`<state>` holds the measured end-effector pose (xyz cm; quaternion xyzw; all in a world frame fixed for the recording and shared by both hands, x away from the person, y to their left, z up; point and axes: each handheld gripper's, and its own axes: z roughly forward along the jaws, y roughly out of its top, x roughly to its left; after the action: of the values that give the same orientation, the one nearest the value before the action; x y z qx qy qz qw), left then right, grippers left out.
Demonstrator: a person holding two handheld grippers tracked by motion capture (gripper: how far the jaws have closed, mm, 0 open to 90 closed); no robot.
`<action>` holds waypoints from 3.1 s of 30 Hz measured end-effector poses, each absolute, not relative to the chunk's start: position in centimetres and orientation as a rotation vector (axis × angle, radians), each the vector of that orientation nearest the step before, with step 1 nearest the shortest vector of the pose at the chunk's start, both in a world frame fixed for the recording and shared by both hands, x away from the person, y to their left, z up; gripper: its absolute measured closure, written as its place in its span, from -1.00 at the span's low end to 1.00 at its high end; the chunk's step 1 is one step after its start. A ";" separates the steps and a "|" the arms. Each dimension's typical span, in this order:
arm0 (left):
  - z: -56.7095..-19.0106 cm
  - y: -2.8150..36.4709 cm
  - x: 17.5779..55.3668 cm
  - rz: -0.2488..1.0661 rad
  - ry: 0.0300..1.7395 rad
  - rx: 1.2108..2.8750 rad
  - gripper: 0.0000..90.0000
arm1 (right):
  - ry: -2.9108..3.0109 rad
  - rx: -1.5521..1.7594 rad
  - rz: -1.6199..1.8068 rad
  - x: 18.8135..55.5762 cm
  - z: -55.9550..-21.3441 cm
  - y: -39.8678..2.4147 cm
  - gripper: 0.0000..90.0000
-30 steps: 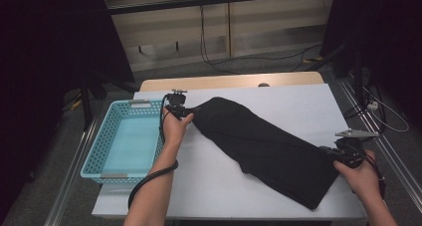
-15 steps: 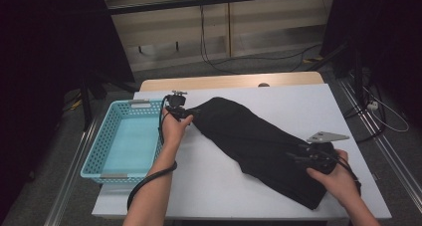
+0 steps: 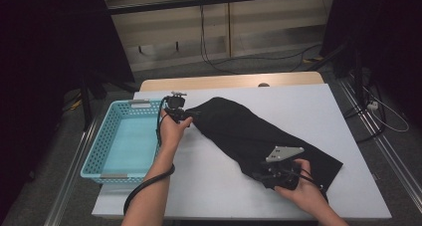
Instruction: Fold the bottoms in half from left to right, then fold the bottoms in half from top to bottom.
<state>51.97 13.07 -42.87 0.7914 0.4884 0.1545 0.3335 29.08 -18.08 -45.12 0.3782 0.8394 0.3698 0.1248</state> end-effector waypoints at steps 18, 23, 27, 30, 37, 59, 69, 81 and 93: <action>-44.3 12.7 52.3 0.405 1.306 2.092 -0.63 | 2.487 1.035 1.017 27.5 -45.0 -18.4 0.54; -44.7 12.7 52.3 0.403 1.325 2.092 -0.63 | 2.432 1.044 1.077 27.8 -44.4 -18.6 0.08; -45.2 12.7 52.6 0.391 1.342 2.089 -0.60 | 2.355 1.105 1.103 28.2 -44.0 -19.4 -0.32; -45.4 12.7 52.7 0.401 1.362 2.069 -0.57 | 2.320 1.135 1.100 28.5 -44.1 -20.3 -0.41; -45.2 12.4 52.6 0.397 1.362 2.066 -0.22 | 2.260 1.221 1.101 29.0 -44.4 -21.5 -0.54; -42.4 12.6 53.3 0.258 1.397 1.979 0.89 | 2.250 1.250 1.131 29.4 -44.4 -21.8 -0.61; -39.9 14.4 54.6 0.336 1.408 1.982 0.89 | 2.240 1.259 1.146 29.3 -44.3 -22.1 -0.65; -38.4 13.9 53.2 0.246 1.332 1.929 0.89 | 2.232 1.264 1.148 29.4 -44.3 -22.3 -0.65; -38.6 7.8 48.1 0.110 1.013 1.976 0.89 | 2.214 1.315 1.152 29.6 -44.5 -22.7 -0.66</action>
<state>48.05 7.82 -38.62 0.7967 0.4086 0.0442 0.4432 29.59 -22.68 -44.53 0.4602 0.7748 0.4031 0.1595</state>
